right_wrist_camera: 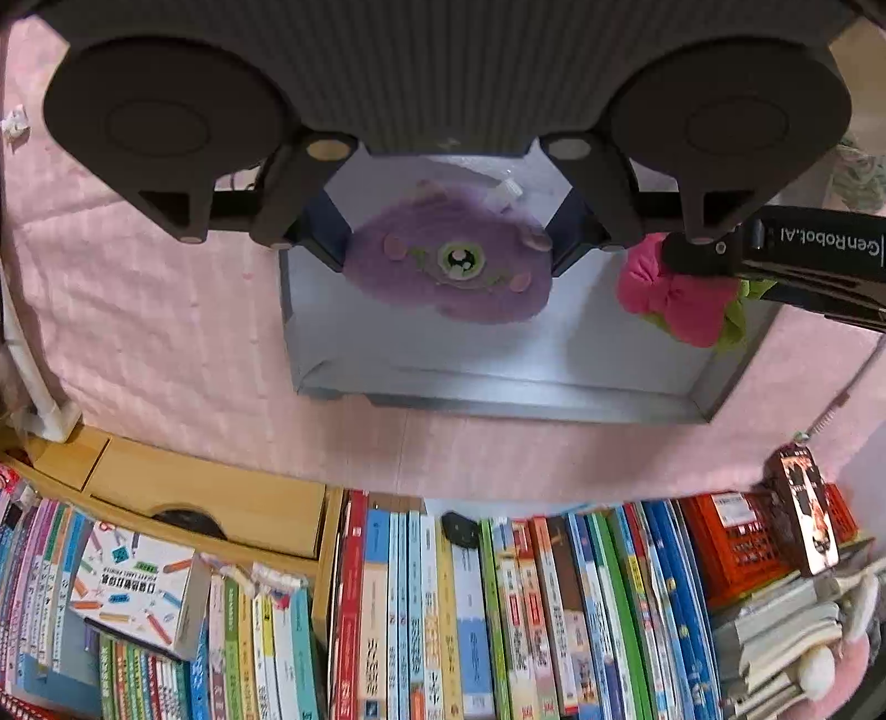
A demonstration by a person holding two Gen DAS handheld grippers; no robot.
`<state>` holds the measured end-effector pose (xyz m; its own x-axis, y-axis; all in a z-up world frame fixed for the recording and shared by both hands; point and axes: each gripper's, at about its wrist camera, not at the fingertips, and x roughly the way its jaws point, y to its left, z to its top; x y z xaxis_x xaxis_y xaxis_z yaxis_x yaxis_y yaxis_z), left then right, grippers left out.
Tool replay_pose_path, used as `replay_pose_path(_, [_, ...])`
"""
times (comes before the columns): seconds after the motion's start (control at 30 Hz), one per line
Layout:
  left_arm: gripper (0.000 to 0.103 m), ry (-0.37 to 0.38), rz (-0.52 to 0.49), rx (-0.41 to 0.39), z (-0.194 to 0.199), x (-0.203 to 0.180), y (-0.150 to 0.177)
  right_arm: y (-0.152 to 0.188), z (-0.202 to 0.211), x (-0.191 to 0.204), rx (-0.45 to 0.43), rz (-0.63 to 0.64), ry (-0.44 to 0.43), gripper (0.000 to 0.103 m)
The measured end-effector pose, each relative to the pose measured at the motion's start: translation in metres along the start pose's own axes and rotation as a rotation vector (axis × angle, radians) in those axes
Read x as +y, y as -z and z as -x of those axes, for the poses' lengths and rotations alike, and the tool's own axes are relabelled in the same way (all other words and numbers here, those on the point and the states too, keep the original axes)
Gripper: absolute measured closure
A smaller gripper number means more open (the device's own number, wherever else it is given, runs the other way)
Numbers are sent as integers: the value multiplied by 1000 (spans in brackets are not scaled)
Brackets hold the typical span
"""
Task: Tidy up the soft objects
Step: 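Release the scrunchies into the tray from the left tool while the right drops the plush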
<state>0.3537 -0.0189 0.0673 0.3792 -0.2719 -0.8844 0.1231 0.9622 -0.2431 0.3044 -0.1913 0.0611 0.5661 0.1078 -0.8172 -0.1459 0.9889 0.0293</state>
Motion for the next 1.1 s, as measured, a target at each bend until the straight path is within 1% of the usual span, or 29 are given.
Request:
replay_pose_path(0.3, [50, -6, -18, 51, 1, -3, 9, 10, -11, -2, 83, -7, -21, 27])
replay_pose_path(0.53, [48, 4, -2, 97, 0, -1, 14, 18, -15, -2, 134, 1, -26, 27])
replay_pose_path(0.7, [47, -5, -27, 120, -4, -5, 16, 20, -17, -3, 157, -6, -22, 27])
replay_pose_path(0.83, [46, -3, -8, 142, -8, -4, 16, 19, -18, -2, 170, 2, -19, 27])
replay_pose_path(0.87, [45, -3, -8, 143, -8, -4, 16, 19, -18, -2, 172, 2, -19, 26])
replay_pose_path(0.97, [44, -4, -12, 144, -8, -4, 17, 18, -18, -2, 176, 4, -19, 21])
replay_pose_path(1.0, [43, -3, -13, 143, -8, -4, 16, 18, -18, -2, 175, 4, -21, 21])
replay_pose_path(1.03, [41, -1, -11, 143, -9, -4, 16, 19, -18, -3, 175, 4, -23, 18])
replay_pose_path(1.1, [38, 2, -3, 142, -7, -3, 16, 19, -17, -3, 177, 4, -29, 19])
